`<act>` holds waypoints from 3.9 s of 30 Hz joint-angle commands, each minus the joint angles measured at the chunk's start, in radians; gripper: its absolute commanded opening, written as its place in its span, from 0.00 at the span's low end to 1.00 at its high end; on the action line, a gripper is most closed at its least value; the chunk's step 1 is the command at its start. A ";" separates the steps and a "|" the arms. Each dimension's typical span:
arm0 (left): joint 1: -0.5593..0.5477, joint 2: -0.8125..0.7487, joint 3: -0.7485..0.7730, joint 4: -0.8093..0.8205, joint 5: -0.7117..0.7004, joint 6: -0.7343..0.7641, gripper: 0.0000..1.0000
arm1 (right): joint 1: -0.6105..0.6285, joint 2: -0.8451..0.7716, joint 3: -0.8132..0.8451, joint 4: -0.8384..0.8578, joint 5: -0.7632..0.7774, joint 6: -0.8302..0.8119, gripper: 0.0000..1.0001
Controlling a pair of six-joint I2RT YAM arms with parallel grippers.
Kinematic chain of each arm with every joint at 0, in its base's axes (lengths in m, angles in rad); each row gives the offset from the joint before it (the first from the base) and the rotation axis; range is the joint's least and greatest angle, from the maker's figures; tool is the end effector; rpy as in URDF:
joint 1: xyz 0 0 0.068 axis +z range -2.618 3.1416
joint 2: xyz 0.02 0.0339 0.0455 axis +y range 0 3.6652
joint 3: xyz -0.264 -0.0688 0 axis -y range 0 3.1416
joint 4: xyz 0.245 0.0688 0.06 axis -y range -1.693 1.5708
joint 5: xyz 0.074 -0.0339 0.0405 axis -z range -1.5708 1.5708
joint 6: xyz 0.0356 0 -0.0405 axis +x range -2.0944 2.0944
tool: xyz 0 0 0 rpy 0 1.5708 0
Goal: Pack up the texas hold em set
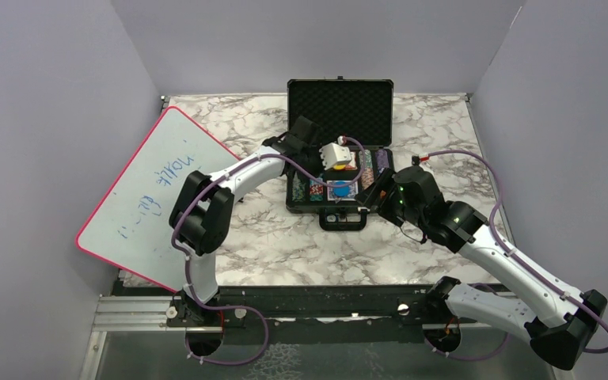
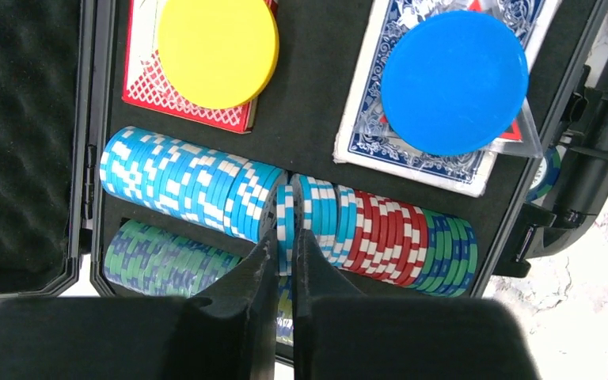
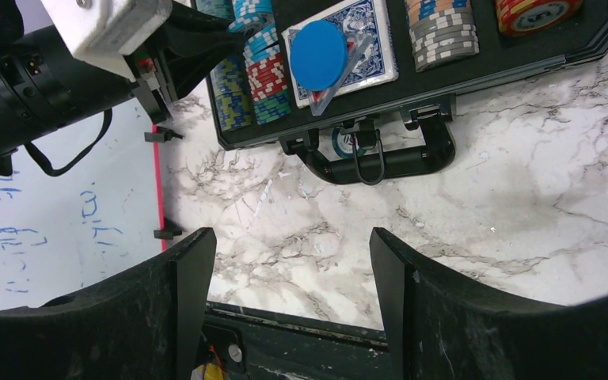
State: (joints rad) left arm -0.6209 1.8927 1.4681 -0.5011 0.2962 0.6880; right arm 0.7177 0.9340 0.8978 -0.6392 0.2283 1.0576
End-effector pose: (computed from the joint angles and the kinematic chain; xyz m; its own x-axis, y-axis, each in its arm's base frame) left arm 0.3327 -0.2507 0.2313 -0.0581 0.7883 -0.6126 0.9528 0.2269 0.2016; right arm 0.1521 0.1221 0.3089 -0.6734 0.5386 -0.5064 0.1611 0.7755 0.6104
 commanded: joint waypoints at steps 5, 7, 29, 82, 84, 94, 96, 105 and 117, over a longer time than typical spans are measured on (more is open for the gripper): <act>0.009 0.017 0.089 -0.014 -0.007 -0.070 0.30 | -0.004 -0.017 -0.005 -0.032 0.046 0.005 0.74; 0.012 0.009 0.092 -0.014 -0.002 -0.074 0.32 | -0.005 -0.017 -0.006 -0.031 0.047 0.005 0.74; 0.019 0.025 0.054 -0.016 0.048 -0.087 0.05 | -0.004 -0.027 -0.015 -0.037 0.051 0.008 0.74; 0.105 -0.596 -0.577 0.340 -0.202 -1.002 0.51 | -0.084 0.284 -0.225 0.239 -0.069 -0.270 0.82; 0.115 -0.604 -0.596 0.347 -0.193 -1.042 0.52 | -0.087 0.324 -0.223 0.293 -0.076 -0.277 0.81; 0.121 -0.594 -0.612 0.405 -0.162 -1.071 0.52 | -0.087 0.486 -0.170 0.298 0.071 -0.228 0.67; 0.120 -0.596 -0.623 0.415 -0.146 -1.073 0.52 | -0.086 0.497 -0.170 0.290 0.109 -0.223 0.63; 0.121 -0.654 -0.703 0.484 -0.033 -1.088 0.52 | -0.131 0.541 -0.127 0.303 0.210 -0.309 0.43; 0.027 -0.716 -0.819 0.509 0.017 -1.089 0.48 | -0.271 0.605 -0.049 0.356 0.170 -0.439 0.32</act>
State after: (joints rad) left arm -0.5362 1.1904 0.6903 -0.0189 0.2962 -0.3923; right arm 0.5217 1.4940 0.8047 -0.3447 0.2478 0.6334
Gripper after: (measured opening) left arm 0.484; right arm 0.370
